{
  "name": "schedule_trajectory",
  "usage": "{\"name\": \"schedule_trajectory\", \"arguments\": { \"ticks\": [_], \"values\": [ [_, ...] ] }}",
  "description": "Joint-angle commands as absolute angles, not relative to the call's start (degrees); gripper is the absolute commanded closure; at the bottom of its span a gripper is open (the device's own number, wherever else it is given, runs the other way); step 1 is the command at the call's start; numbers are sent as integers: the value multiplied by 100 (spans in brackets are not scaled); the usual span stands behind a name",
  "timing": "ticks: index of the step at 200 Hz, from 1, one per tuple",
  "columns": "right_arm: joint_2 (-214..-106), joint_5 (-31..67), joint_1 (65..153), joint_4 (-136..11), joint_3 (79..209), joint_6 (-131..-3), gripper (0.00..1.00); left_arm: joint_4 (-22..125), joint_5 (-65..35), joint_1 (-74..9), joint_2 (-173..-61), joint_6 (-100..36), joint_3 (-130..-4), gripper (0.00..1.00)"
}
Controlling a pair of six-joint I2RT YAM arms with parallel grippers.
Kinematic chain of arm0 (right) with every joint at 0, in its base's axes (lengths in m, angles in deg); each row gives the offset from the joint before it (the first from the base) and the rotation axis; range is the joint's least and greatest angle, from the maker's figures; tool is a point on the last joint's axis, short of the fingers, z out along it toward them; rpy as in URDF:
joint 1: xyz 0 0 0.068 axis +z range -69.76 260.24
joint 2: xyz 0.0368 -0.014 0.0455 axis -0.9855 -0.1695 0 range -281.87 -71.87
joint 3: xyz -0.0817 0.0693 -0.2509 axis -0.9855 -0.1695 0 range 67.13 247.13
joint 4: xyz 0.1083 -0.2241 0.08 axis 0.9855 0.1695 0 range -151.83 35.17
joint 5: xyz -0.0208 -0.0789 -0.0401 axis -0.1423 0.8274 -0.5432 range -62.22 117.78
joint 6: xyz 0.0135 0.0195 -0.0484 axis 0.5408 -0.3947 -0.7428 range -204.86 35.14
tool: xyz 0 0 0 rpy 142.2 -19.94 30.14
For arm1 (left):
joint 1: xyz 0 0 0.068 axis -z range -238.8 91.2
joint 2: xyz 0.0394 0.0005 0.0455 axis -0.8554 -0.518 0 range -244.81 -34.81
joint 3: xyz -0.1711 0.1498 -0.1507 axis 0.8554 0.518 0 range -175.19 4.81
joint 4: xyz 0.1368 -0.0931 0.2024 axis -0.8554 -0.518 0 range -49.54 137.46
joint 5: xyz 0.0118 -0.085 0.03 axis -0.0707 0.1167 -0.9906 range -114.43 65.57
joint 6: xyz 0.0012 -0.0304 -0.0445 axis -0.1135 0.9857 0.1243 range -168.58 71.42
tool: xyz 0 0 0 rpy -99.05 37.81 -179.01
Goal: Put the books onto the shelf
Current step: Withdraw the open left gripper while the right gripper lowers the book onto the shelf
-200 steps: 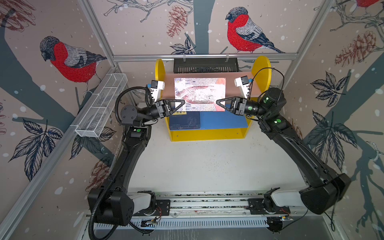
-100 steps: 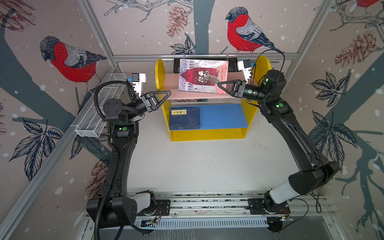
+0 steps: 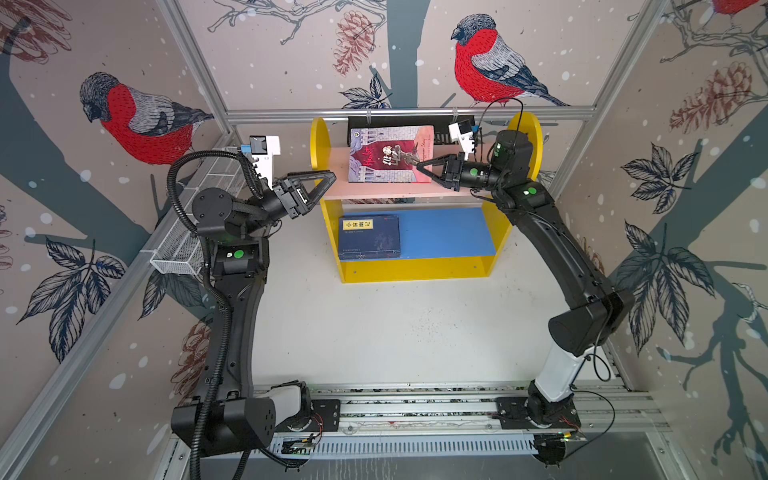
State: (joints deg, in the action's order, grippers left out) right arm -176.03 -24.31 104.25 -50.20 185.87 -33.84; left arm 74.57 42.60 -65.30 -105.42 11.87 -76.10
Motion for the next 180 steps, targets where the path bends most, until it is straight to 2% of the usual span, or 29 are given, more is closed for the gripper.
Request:
{"name": "schedule_trajectory", "arguments": {
  "ticks": [1, 71, 136, 152, 180],
  "values": [
    [-17699, -2407, 10457, -4932, 18773, -3283, 99, 7532, 4184, -6548, -10554, 1101, -7581, 33],
    [-17829, -2559, 10489, -4584, 18826, -3208, 96, 7692, 4333, -6545, -10618, 1226, -7474, 32],
    [-17910, -2863, 10495, -5012, 18758, -2734, 95, 8035, 4384, -6547, -10653, 1477, -7403, 31],
    [-17877, -2805, 10499, -4911, 18796, -2738, 87, 8106, 4425, -6545, -10670, 1544, -7383, 31],
    [-17823, -2681, 10499, -4635, 18843, -2843, 84, 8313, 4431, -6552, -10681, 1691, -7318, 31]
  ]
}}
